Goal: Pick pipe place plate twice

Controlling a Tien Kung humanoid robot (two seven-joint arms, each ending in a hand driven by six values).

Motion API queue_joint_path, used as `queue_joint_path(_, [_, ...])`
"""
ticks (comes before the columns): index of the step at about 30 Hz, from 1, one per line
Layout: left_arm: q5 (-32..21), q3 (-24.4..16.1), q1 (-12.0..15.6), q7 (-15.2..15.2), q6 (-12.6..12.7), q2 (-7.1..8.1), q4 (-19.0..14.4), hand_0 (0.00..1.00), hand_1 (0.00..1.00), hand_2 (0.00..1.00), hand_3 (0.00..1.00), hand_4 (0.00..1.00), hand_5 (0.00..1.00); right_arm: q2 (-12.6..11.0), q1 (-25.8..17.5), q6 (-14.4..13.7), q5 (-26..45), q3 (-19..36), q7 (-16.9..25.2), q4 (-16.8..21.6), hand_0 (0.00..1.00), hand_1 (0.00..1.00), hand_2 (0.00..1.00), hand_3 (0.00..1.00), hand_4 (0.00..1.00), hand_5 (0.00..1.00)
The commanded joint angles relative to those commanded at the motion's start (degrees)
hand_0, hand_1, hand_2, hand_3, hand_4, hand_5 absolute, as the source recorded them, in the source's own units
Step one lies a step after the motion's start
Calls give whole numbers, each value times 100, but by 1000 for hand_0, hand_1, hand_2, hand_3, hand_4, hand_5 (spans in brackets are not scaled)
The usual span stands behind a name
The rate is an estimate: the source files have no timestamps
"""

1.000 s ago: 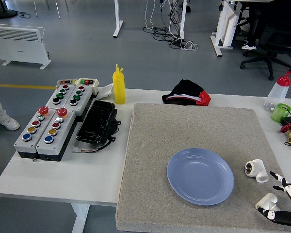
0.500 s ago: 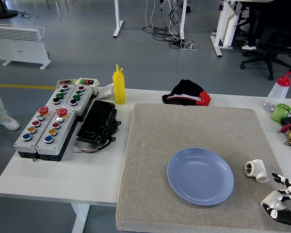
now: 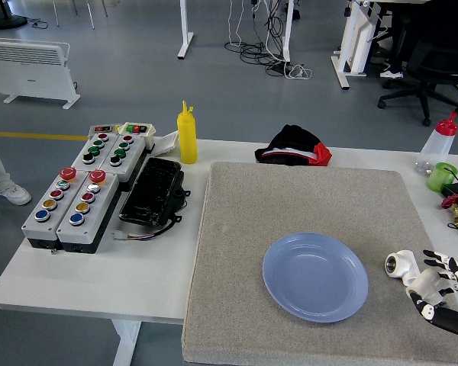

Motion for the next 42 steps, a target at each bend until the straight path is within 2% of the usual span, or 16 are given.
queue_joint_path(5, [-24, 12, 2, -10, 6, 0, 1, 583, 576, 623, 621, 458, 998, 75, 399, -111, 31, -566, 104, 172, 358, 488, 754, 814, 609, 2])
queue_joint_path(11, [-70, 30, -21, -47, 18, 0, 8, 583, 576, 622, 620, 457, 998, 267, 998, -46, 37, -1433, -4, -111, 365, 501, 761, 820, 595, 2])
queue_joint_path(12, [-80, 34, -29, -55, 20, 0, 9, 583, 576, 622, 619, 458, 998, 293, 1081, 4, 0, -1536, -75, -188, 561, 644, 857, 854, 615, 2])
queue_joint_path(17, [-127, 52, -53, -92, 27, 0, 13, 583, 576, 622, 619, 458, 998, 343, 1298, 339, -83, -1718, -281, -436, 561, 644, 857, 854, 615, 2])
queue_joint_path(18, [-132, 53, -57, -97, 28, 0, 13, 583, 576, 622, 619, 457, 998, 342, 1322, 356, -65, -1724, -272, -468, 957, 892, 998, 942, 739, 141])
queue_joint_path(23, [-137, 57, -69, -102, 25, 0, 13, 583, 576, 622, 619, 457, 998, 331, 1404, 388, -21, -1688, -233, -519, 957, 892, 998, 942, 739, 141])
queue_joint_path(24, [-130, 53, -71, -98, 24, 0, 12, 583, 576, 621, 619, 459, 998, 321, 1423, 420, -16, -1675, -231, -514, 998, 951, 998, 992, 813, 206])
queue_joint_path(30, [-101, 42, -68, -77, 20, 0, 7, 584, 576, 620, 617, 462, 998, 271, 1429, 536, -21, -1590, -298, -481, 998, 957, 998, 998, 818, 208])
queue_joint_path(34, [-103, 46, -65, -69, 25, 0, 5, 584, 576, 620, 617, 462, 998, 243, 1427, 464, -2, -1398, -260, -501, 998, 957, 998, 998, 818, 208])
queue_joint_path(38, [-92, 41, -64, -61, 22, 0, 3, 584, 576, 620, 617, 463, 998, 139, 1554, 398, 183, -925, -183, -768, 998, 954, 998, 998, 814, 219])
queue_joint_path(42, [-71, 32, -69, -45, 20, 0, 0, 583, 576, 620, 617, 464, 998, 0, 1747, 424, 462, -601, -125, -1308, 998, 952, 998, 998, 812, 222])
